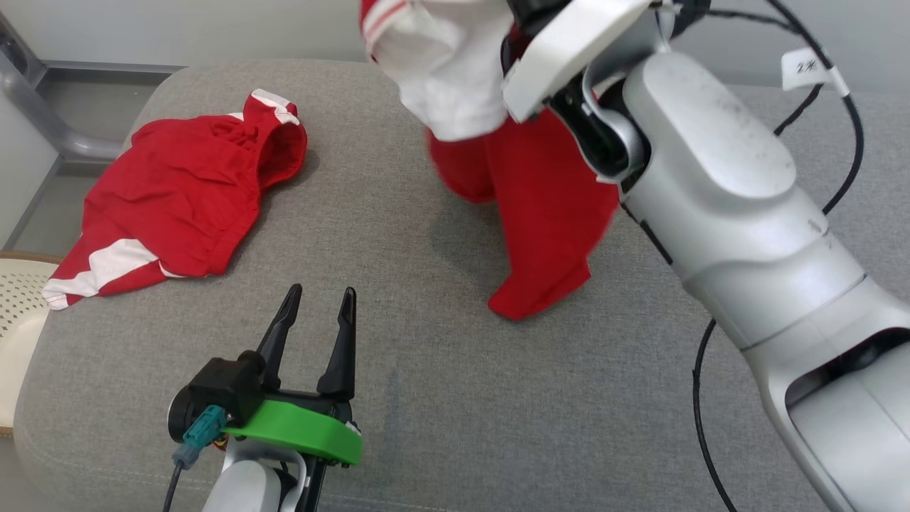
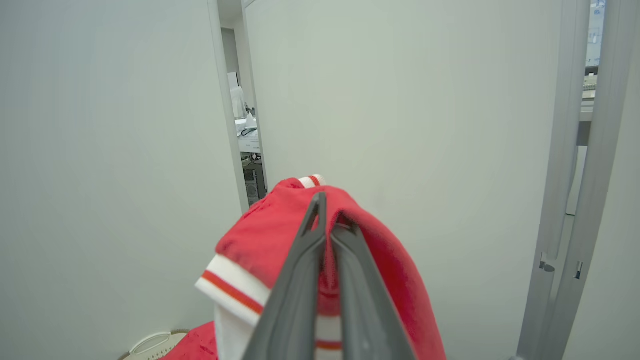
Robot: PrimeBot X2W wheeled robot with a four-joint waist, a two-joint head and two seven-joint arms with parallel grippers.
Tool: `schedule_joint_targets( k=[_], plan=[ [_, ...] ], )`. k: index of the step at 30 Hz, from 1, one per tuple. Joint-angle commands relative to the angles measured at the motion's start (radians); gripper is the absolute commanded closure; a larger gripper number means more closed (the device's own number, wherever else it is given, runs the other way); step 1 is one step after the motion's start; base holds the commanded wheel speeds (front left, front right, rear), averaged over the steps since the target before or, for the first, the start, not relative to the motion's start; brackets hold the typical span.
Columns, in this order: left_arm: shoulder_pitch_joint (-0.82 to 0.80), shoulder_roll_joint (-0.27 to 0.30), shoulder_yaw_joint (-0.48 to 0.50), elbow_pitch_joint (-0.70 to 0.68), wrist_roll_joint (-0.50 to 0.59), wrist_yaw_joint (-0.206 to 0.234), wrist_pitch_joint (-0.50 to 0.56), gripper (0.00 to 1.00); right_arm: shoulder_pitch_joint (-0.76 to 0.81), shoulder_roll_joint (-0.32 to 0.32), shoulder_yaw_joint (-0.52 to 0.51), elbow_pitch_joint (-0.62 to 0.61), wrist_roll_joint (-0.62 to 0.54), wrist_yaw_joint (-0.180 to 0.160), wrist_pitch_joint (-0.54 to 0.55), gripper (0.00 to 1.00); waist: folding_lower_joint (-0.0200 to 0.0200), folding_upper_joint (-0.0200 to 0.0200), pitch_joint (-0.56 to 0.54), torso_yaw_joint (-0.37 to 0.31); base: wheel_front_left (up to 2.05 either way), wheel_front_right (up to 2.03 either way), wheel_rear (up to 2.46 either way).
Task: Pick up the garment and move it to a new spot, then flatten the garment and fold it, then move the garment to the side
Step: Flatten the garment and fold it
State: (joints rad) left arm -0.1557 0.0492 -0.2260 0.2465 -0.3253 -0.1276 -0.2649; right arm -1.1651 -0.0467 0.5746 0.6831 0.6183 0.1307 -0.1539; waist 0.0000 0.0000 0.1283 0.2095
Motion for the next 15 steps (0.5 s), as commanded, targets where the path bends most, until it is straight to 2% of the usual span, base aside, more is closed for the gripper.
schedule_joint_targets(
  k=[1, 4, 7, 11, 15],
  plan=[
    [-0.012, 0.002, 0.0, -0.003, -0.012, -0.004, 0.001, 0.0, -0.027, -0.007, -0.007, 0.002, 0.016, 0.0, -0.032, 1.0, 0.0, 0.0, 0.001, 0.002, 0.0, 0.0, 0.0],
    [-0.008, 0.002, 0.004, -0.003, -0.012, -0.004, 0.001, 0.0, -0.066, -0.007, -0.063, 0.033, 0.044, 0.0, -0.083, 1.0, 0.0, 0.0, -0.001, 0.002, 0.0, 0.0, 0.0],
    [0.001, 0.002, 0.016, -0.009, -0.006, -0.004, 0.001, 0.0, -0.036, -0.006, -0.13, 0.101, 0.058, 0.0, -0.098, 1.0, 0.0, 0.0, 0.003, -0.011, 0.0, 0.0, 0.0],
    [0.007, 0.002, 0.026, -0.013, 0.006, -0.004, 0.001, 0.0, 0.057, -0.012, -0.242, 0.217, 0.011, 0.0, -0.108, 1.0, 0.0, 0.0, 0.019, -0.046, 0.0, 0.0, 0.0],
    [-0.007, 0.002, 0.028, -0.014, 0.009, -0.004, 0.001, 0.0, 0.183, -0.048, -0.35, 0.314, -0.038, 0.0, -0.112, 1.0, 0.0, 0.0, 0.033, -0.079, 0.0, 0.0, 0.0]
  ],
)
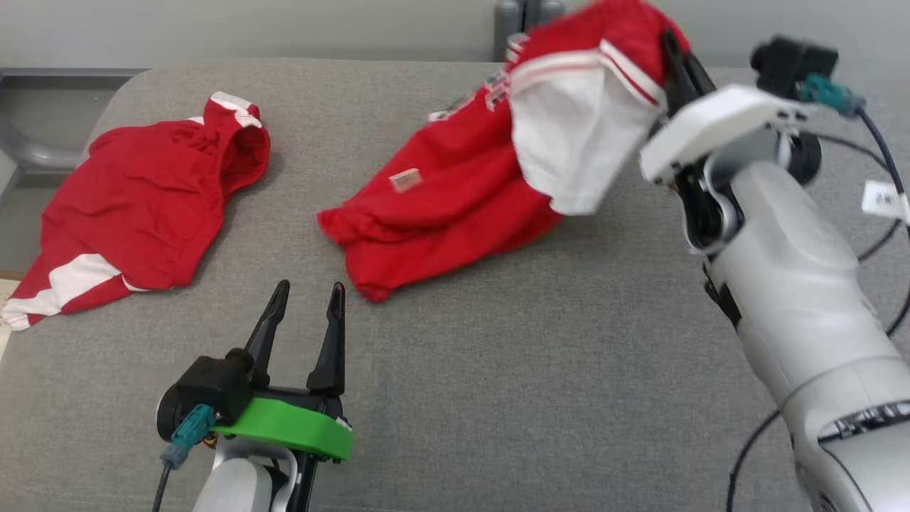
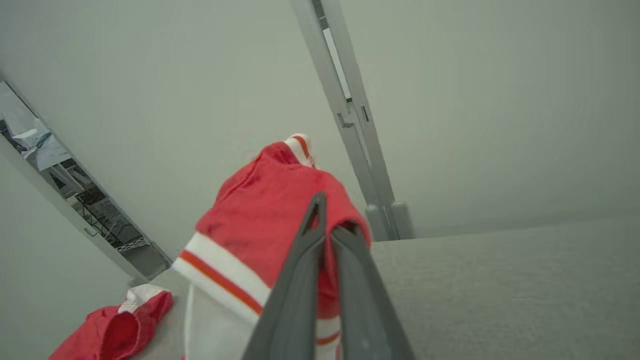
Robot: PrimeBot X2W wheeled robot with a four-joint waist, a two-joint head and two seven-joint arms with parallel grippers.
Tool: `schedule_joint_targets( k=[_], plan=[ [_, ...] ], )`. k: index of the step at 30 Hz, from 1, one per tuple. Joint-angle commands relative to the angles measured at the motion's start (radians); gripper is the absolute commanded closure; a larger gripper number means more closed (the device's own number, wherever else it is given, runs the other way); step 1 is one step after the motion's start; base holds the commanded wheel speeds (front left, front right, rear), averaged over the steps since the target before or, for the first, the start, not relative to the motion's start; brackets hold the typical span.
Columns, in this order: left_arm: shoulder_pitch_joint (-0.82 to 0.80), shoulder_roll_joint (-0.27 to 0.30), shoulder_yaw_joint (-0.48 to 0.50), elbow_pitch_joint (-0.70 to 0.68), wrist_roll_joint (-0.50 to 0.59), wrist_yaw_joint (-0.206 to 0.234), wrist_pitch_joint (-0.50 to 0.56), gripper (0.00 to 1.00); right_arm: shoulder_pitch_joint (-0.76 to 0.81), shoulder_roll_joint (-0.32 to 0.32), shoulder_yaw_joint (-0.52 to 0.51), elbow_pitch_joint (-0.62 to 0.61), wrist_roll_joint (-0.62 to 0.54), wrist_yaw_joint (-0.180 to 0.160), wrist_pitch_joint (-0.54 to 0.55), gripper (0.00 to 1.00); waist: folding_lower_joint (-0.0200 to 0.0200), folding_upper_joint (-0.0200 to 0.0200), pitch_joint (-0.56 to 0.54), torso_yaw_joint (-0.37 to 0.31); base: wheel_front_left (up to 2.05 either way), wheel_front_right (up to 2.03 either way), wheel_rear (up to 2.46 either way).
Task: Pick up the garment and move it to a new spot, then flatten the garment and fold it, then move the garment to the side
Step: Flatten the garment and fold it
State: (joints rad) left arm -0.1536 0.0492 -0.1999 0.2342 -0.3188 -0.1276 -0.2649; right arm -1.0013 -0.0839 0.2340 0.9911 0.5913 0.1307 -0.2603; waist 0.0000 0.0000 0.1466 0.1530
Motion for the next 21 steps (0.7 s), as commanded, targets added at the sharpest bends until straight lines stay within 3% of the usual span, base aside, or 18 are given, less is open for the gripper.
schedule_joint_targets(
  k=[1, 8, 9, 10, 17, 21],
  plan=[
    [-0.014, 0.003, 0.0, -0.002, 0.003, -0.004, 0.001, 0.0, 0.044, -0.025, -0.037, 0.017, -0.024, 0.0, -0.005, 1.0, 0.0, 0.0, 0.017, -0.028, 0.0, 0.0, 0.0],
    [-0.027, 0.003, 0.002, -0.005, 0.013, -0.004, 0.001, 0.0, 0.249, -0.065, -0.226, 0.044, -0.112, 0.0, -0.006, 1.0, 0.0, 0.0, 0.027, -0.075, 0.0, 0.0, 0.0],
    [-0.027, 0.002, 0.001, -0.004, 0.012, -0.004, 0.001, 0.0, 0.277, -0.064, -0.24, 0.058, -0.126, 0.0, -0.006, 0.76, 0.0, 0.0, 0.026, -0.08, 0.0, 0.0, 0.0],
    [-0.028, 0.002, -0.001, -0.003, 0.014, -0.004, 0.001, 0.0, 0.293, -0.07, -0.249, 0.067, -0.146, 0.0, -0.006, 0.0, 0.0, 0.0, 0.025, -0.082, 0.0, 0.0, 0.0],
    [-0.008, 0.003, 0.003, 0.006, 0.016, -0.004, 0.001, 0.0, 0.37, -0.123, -0.305, 0.078, -0.33, 0.0, 0.0, 0.0, 0.0, 0.0, 0.004, -0.103, 0.0, 0.0, 0.0],
    [0.004, 0.003, 0.004, 0.005, 0.007, -0.004, 0.001, 0.0, 0.412, -0.069, -0.345, -0.019, -0.396, 0.0, 0.029, 0.0, 0.0, 0.0, -0.009, -0.105, 0.0, 0.0, 0.0]
  ],
)
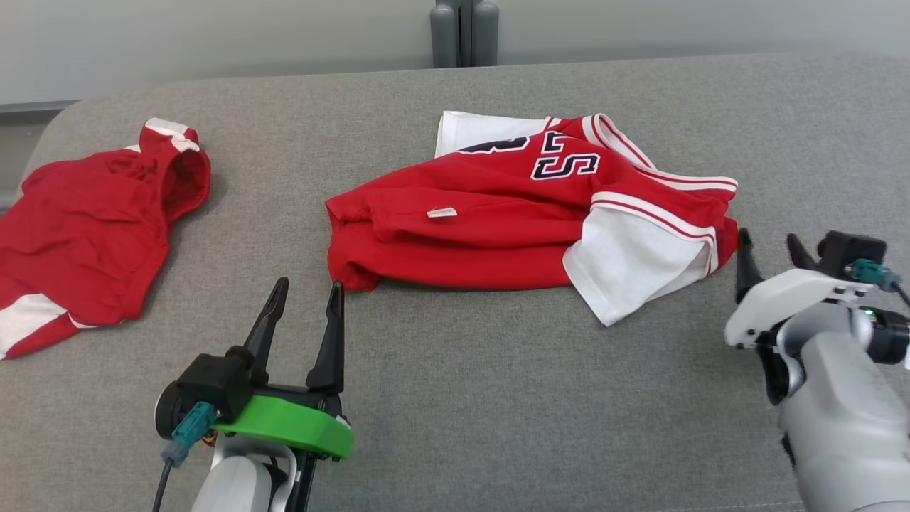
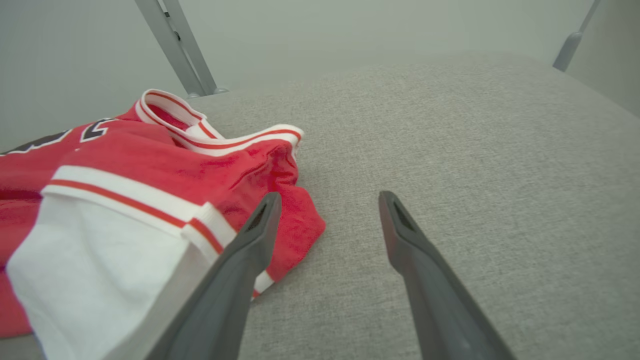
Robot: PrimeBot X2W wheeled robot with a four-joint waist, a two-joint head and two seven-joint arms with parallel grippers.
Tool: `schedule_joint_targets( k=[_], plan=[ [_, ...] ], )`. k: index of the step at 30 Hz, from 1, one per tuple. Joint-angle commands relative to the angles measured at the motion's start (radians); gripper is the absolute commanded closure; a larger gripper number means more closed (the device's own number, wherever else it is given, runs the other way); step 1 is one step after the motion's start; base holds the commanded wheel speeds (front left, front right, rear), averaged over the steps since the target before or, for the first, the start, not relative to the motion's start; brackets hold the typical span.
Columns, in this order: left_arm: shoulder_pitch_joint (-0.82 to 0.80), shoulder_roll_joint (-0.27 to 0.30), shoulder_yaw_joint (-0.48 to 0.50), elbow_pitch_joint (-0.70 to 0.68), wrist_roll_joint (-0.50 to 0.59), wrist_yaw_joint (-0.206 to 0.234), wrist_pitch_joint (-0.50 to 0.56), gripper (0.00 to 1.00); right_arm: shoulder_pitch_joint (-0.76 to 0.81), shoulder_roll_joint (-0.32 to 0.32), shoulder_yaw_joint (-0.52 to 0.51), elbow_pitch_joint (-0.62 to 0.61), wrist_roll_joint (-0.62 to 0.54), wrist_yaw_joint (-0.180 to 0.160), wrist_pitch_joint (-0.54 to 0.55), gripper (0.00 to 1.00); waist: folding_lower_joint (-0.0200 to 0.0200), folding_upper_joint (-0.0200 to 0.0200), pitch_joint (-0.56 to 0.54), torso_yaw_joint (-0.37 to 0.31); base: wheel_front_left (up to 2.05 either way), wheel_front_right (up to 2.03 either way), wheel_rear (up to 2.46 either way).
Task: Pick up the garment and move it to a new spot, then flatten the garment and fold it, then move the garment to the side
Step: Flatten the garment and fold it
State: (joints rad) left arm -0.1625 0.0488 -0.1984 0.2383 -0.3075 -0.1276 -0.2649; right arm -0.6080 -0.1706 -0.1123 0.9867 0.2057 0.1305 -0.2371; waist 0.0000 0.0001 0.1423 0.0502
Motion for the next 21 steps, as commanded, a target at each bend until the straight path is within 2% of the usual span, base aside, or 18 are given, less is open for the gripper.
schedule_joint_targets(
  k=[1, 7, 10, 13, 18, 20, 21],
  plan=[
    [0.014, 0.003, 0.002, 0.001, -0.004, -0.004, 0.001, 0.0, 0.03, 0.034, -0.003, -0.045, -0.015, 0.0, 0.021, 0.0, 0.0, -0.0001, -0.007, -0.003, 0.0, 0.0, 0.0],
    [0.002, 0.003, -0.002, -0.002, 0.002, -0.004, 0.001, 0.0, 0.083, 0.1, -0.03, -0.24, -0.061, 0.0, 0.206, 0.0, 0.0, -0.0001, 0.003, 0.0, 0.0, 0.0, 0.0],
    [-0.003, 0.003, -0.004, -0.003, 0.005, -0.004, 0.001, 0.0, 0.074, 0.111, -0.091, -0.286, -0.128, 0.0, 0.323, 0.0, 0.0, -0.0001, 0.01, 0.007, 0.0, 0.0, 0.0],
    [-0.012, 0.003, -0.011, -0.001, 0.005, -0.004, 0.001, 0.0, 0.05, 0.119, -0.119, -0.316, -0.151, 0.0, 0.395, 0.0, 0.0, -0.0001, 0.019, 0.02, 0.0, 0.0, 0.0],
    [-0.023, 0.003, -0.018, 0.0, 0.005, -0.004, 0.001, 0.0, 0.03, 0.118, -0.125, -0.316, -0.144, 0.0, 0.448, 0.0, 0.0, -0.0001, 0.033, 0.038, 0.0, 0.0, 0.0],
    [-0.025, 0.003, -0.017, 0.0, 0.006, -0.004, 0.001, 0.0, 0.022, 0.118, -0.13, -0.307, -0.147, 0.0, 0.456, 0.61, 0.0, -0.0001, 0.037, 0.041, 0.0, 0.0, 0.0],
    [-0.025, 0.003, -0.015, -0.001, 0.006, -0.004, 0.001, 0.0, 0.02, 0.119, -0.13, -0.305, -0.153, 0.0, 0.455, 1.0, 0.0, -0.0001, 0.039, 0.042, 0.0, 0.0, 0.0]
  ],
)
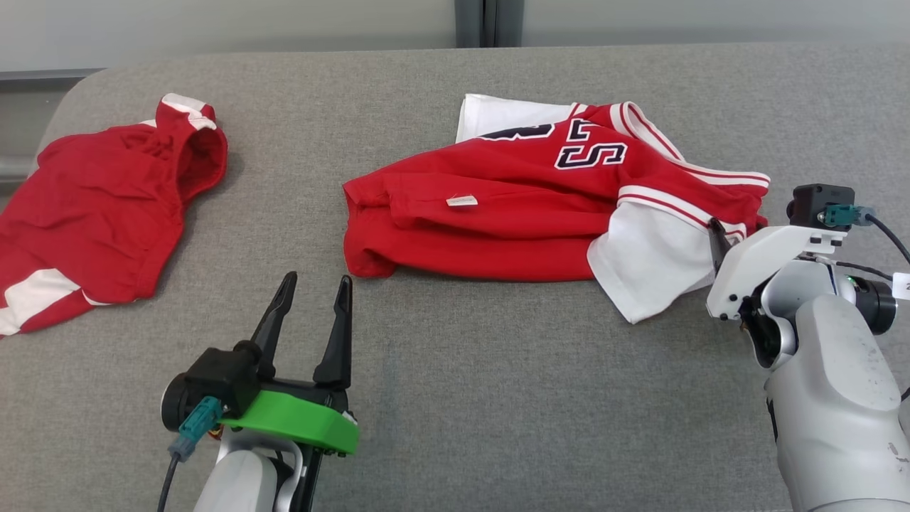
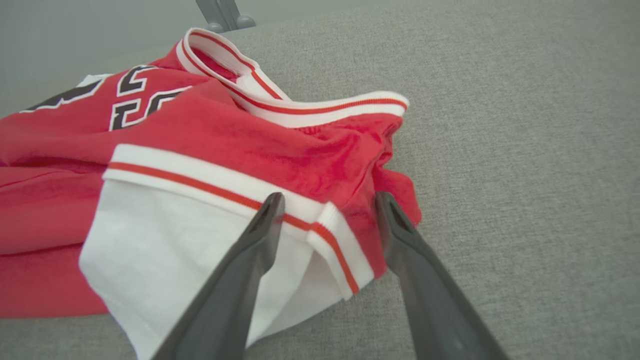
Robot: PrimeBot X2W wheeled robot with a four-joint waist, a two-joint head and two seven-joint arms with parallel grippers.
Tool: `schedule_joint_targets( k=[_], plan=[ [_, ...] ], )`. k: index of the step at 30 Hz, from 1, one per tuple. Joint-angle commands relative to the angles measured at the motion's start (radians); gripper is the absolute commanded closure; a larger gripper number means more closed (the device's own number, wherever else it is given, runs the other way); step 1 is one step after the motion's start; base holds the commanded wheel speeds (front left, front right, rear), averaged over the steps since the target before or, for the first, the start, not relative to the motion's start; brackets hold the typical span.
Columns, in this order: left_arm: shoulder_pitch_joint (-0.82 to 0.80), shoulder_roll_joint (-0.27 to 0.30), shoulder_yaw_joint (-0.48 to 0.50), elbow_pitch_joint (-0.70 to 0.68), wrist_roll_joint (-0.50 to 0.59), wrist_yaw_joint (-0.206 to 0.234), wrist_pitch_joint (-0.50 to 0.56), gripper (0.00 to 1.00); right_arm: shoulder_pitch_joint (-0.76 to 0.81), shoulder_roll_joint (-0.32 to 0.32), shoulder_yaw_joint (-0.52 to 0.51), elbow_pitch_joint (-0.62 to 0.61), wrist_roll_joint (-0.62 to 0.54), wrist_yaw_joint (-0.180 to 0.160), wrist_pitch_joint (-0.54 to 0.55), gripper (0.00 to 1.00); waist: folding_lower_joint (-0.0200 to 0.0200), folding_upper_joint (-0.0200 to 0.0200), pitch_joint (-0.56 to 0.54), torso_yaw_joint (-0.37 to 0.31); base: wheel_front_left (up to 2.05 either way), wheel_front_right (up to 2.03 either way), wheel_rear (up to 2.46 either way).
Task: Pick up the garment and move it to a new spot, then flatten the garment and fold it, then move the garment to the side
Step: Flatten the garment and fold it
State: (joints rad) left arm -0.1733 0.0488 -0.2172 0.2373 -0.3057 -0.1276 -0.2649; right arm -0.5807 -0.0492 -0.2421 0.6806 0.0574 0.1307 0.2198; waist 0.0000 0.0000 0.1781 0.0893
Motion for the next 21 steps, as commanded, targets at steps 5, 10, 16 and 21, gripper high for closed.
schedule_joint_targets(
  k=[5, 10, 16, 21],
  plan=[
    [-0.012, 0.003, 0.008, -0.001, 0.005, -0.004, 0.001, 0.0, 0.036, -0.004, -0.026, -0.051, 0.011, 0.0, -0.048, 1.0, 0.0, 0.0, 0.004, 0.0, 0.0, 0.0, 0.0],
    [-0.001, 0.003, 0.019, -0.002, 0.002, -0.004, 0.001, 0.0, 0.169, -0.003, -0.078, -0.222, 0.059, 0.0, -0.076, 1.0, 0.0, 0.0, -0.005, -0.016, 0.0, 0.0, 0.0],
    [0.006, 0.003, 0.036, -0.005, 0.011, -0.004, 0.001, 0.0, 0.341, -0.003, -0.12, -0.424, 0.138, 0.0, -0.039, 1.0, 0.0, 0.0, -0.007, -0.049, 0.0, 0.0, 0.0],
    [-0.008, 0.003, 0.03, 0.0, 0.011, -0.004, 0.001, 0.0, 0.382, -0.003, -0.147, -0.447, 0.148, 0.0, -0.046, 0.0, 0.0, 0.0, -0.005, -0.065, 0.0, 0.0, 0.0]
  ],
)
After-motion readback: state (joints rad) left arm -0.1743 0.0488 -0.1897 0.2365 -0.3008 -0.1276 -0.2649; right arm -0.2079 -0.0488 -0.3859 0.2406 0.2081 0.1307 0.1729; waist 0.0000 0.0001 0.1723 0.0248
